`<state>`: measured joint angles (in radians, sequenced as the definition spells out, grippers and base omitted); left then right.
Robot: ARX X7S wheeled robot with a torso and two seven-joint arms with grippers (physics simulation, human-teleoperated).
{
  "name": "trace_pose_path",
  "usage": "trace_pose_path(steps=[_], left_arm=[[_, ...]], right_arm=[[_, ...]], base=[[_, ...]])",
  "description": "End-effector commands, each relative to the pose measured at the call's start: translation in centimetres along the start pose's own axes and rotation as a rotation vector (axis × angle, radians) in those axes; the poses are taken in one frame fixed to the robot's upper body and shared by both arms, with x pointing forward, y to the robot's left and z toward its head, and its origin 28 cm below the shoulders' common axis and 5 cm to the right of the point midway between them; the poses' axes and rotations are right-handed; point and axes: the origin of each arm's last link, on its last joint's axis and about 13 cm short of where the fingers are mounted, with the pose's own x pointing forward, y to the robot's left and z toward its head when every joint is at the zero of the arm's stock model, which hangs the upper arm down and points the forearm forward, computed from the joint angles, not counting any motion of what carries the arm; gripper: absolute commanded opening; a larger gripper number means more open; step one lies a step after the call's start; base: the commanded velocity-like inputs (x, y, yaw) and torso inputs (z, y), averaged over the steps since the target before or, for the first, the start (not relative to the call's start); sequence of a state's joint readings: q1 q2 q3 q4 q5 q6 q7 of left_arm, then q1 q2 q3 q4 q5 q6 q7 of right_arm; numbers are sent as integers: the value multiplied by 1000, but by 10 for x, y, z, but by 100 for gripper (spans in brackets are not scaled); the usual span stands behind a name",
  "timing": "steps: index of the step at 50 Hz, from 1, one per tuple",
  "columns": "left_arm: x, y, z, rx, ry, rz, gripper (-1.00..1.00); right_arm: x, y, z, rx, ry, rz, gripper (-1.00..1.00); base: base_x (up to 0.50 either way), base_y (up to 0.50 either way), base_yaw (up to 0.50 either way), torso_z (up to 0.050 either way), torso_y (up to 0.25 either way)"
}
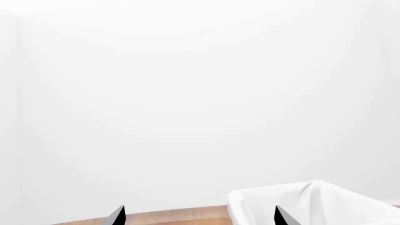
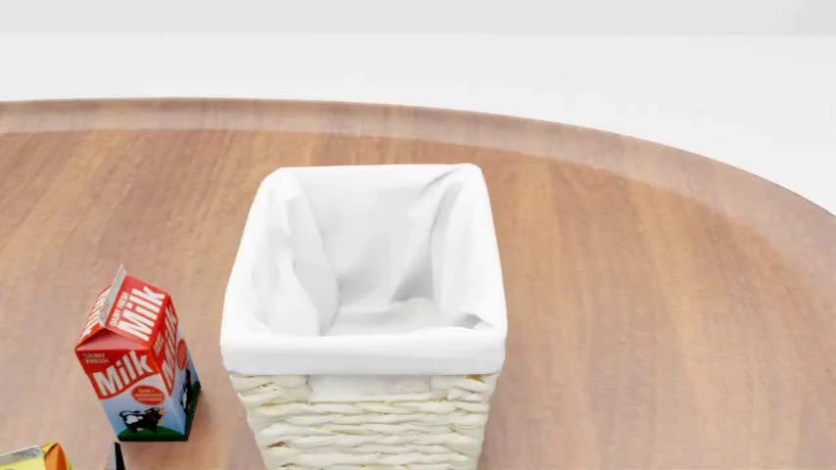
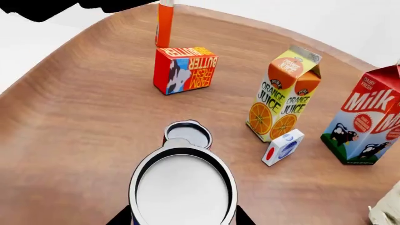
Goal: Pick up the alphabet soup, and put it in the basket.
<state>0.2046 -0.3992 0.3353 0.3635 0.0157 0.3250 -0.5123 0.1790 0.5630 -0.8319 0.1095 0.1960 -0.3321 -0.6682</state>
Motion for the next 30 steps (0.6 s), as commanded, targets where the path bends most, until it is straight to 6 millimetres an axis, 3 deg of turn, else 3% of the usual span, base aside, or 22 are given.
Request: trace_pose_path(steps=[1,17,30], left_arm=[[1,0,0,-2,1,2,100],[1,1,0,-1,0,3,100],[0,0,1,0,-1,4,100]], right_arm=[[-6,1,22,-43,-96,-34,-100],[-18,-2,39,-27,-208,-90,-100],[-25,-2,42,-30,-241,-119,-100]], base=[[0,0,0,0,0],[0,0,0,0,0],[0,0,0,0,1]])
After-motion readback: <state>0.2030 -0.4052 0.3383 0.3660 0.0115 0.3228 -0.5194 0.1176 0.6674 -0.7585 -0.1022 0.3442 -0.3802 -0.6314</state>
